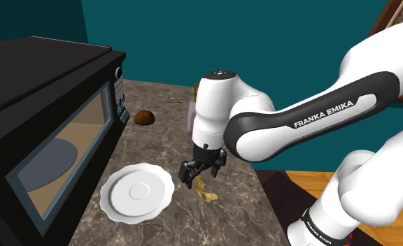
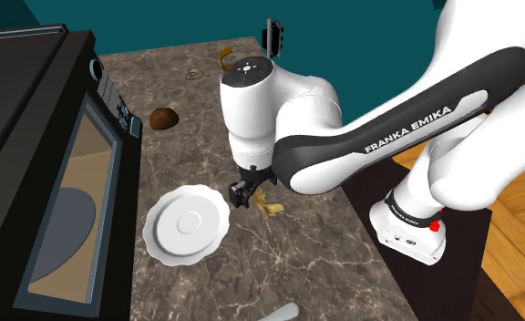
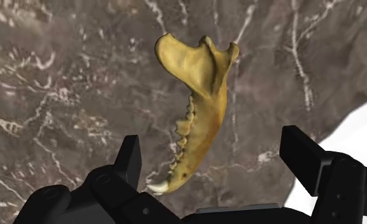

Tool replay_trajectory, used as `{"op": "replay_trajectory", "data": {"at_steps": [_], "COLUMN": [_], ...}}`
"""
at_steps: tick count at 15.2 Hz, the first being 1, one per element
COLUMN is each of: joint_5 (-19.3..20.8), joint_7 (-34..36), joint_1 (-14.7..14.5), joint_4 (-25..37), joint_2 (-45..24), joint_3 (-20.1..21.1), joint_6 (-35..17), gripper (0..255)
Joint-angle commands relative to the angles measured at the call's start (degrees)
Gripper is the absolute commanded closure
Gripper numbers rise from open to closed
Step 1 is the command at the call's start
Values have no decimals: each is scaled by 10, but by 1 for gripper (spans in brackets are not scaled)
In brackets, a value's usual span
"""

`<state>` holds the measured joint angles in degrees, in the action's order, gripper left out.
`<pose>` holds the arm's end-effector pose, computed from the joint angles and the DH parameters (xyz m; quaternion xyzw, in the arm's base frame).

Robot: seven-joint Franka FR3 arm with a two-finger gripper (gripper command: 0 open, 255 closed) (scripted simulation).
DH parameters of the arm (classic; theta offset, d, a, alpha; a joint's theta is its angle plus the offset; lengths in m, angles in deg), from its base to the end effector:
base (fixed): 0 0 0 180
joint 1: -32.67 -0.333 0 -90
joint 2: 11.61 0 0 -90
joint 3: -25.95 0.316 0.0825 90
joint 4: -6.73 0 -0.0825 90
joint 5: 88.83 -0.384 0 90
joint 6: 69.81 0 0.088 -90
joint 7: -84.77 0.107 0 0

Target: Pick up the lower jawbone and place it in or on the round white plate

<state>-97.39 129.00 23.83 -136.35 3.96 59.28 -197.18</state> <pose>0.3243 0.2964 0.3643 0.9969 -0.0746 -0.0035 0.0245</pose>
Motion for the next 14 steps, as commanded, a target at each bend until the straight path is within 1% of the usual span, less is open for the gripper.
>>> {"op": "replay_trajectory", "data": {"at_steps": [1, 4, 12, 13, 14], "joint_5": [6, 16, 16, 16, 16], "joint_7": [4, 12, 12, 12, 12], "joint_1": [2, 6, 6, 6, 6], "joint_4": [-8, -21, -21, -21, -21], "joint_2": [-12, -33, -33, -33, -33], "joint_3": [5, 11, 11, 11, 11], "joint_6": [-18, -50, -50, -50, -50], "gripper": [0, 0, 0, 255, 255]}}
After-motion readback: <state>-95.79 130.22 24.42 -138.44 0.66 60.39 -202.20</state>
